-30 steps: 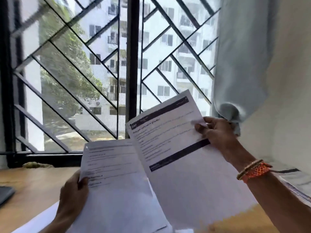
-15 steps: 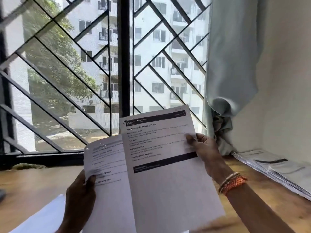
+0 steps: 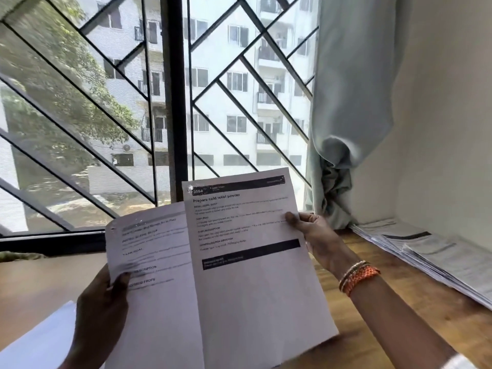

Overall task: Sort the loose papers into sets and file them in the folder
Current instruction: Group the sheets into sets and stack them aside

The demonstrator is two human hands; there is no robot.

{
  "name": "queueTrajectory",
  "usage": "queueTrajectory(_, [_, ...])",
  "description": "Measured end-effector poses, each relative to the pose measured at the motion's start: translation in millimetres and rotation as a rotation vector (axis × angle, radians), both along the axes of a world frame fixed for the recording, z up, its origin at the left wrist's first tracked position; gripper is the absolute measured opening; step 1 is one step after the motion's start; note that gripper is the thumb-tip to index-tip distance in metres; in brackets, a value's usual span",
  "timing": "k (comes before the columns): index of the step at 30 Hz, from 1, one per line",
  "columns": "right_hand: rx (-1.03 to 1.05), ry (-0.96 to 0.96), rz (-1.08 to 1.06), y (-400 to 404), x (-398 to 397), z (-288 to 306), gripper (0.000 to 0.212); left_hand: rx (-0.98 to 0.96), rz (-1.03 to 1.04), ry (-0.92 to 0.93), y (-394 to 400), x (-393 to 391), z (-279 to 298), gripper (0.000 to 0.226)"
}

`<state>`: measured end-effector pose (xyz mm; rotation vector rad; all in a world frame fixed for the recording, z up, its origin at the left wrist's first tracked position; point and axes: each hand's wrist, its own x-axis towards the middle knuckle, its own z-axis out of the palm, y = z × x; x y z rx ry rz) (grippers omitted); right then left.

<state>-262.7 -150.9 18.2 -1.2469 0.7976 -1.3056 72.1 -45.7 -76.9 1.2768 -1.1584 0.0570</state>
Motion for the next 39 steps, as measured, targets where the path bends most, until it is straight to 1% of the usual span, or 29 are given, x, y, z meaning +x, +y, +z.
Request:
queueTrajectory(1, [-0.02,0.01,0.0,-2,-1,-2,0.085,-0.002,-0.008,0.001,-1,1,-1,0.019])
queueTrajectory(2, [-0.033,0.012,0.0,-4,-3,-3,0.086,-0.001,-0.016,0.003,-1,2,-2,0.019])
queueTrajectory(5, [-0.049,0.019,-0.008,-4,-5,-3,0.077,0.018,-0.006,0.01,-3,2,-3,0.019])
queueTrajectory(6, [-0.045,0.038,-0.015,-2,-6,-2,0.069,0.023,-0.007,0.01,-3,1,-3,0.021])
queueTrajectory(8, [-0.044,0.077,-0.057,1,-7,-1,0.046,0.017,-0.018,0.005,-2,0,-2,0.018])
queueTrajectory(9, [-0.065,0.097,-0.145,2,-8,1,0.034,0.014,-0.018,0.005,-1,0,-2,0.017])
queueTrajectory(10, [-0.14,0.122,-0.322,2,-11,2,0.023,0.014,-0.016,0.001,-1,1,-3,0.018])
queueTrajectory(11, [-0.282,0.194,-0.577,2,-16,7,0.021,0.021,-0.009,0.004,-1,3,-4,0.018])
queueTrajectory(12, [-0.459,0.288,-0.876,4,-23,14,0.026,0.036,-0.006,0.009,0,4,-5,0.017])
queueTrajectory(13, [-0.648,0.366,-1.148,8,-32,23,0.026,0.05,-0.005,0.015,0,4,-5,0.017])
queueTrajectory(14, [-0.829,0.415,-1.295,16,-39,34,0.023,0.055,-0.007,0.018,1,4,-5,0.021])
queueTrajectory(15, [-0.981,0.457,-1.331,25,-43,42,0.02,0.06,-0.011,0.026,2,3,-5,0.028])
queueTrajectory(17, [-1.198,0.568,-1.226,42,-42,44,0.022,0.081,-0.009,0.024,3,1,-4,0.036])
queueTrajectory(18, [-1.263,0.65,-1.143,53,-38,36,0.023,0.095,-0.001,0.017,3,1,-3,0.033])
queueTrajectory(20, [-1.336,0.889,-0.968,67,-28,0,0.028,0.124,0.018,0.013,4,0,-2,0.024])
queueTrajectory(21, [-1.326,1.029,-0.873,72,-24,-20,0.032,0.143,0.028,0.009,4,-1,-1,0.026])
queueTrajectory(22, [-1.256,1.19,-0.786,77,-22,-39,0.036,0.155,0.04,0.004,5,-1,-1,0.028])
queueTrajectory(23, [-1.117,1.365,-0.703,80,-21,-53,0.037,0.165,0.046,0.005,5,-2,0,0.028])
queueTrajectory(25, [-0.648,1.722,-0.551,83,-19,-61,0.033,0.178,0.047,0.008,5,1,0,0.026])
queueTrajectory(26, [-0.461,1.851,-0.488,85,-18,-58,0.03,0.178,0.052,-0.002,6,1,1,0.027])
queueTrajectory(27, [-0.329,1.913,-0.447,89,-16,-56,0.028,0.185,0.06,-0.004,8,3,1,0.03])
queueTrajectory(29, [-0.175,1.941,-0.418,96,-17,-49,0.024,0.178,0.077,0.059,7,9,8,0.032])
queueTrajectory(31, [-0.133,1.888,-0.33,105,-6,-42,0.011,0.125,0.149,0.15,6,23,23,0.028])
queueTrajectory(32, [-0.157,1.858,-0.263,109,5,-38,0.009,0.083,0.2,0.18,9,34,33,0.024])
queueTrajectory(33, [-0.21,1.812,-0.203,111,17,-35,0.015,0.045,0.245,0.2,11,45,45,0.022])
queueTrajectory(34, [-0.281,1.739,-0.135,117,30,-30,0.026,0.002,0.286,0.214,13,55,54,0.022])
queueTrajectory(36, [-0.403,1.563,0.046,140,68,-21,0.056,-0.028,0.373,0.256,21,75,63,0.031])
queueTrajectory(37, [-0.464,1.49,0.153,154,88,-17,0.066,-0.041,0.398,0.292,28,83,62,0.035])
queueTrajectory(39, [-0.547,1.418,0.328,181,121,-12,0.078,-0.046,0.415,0.355,36,92,55,0.04])
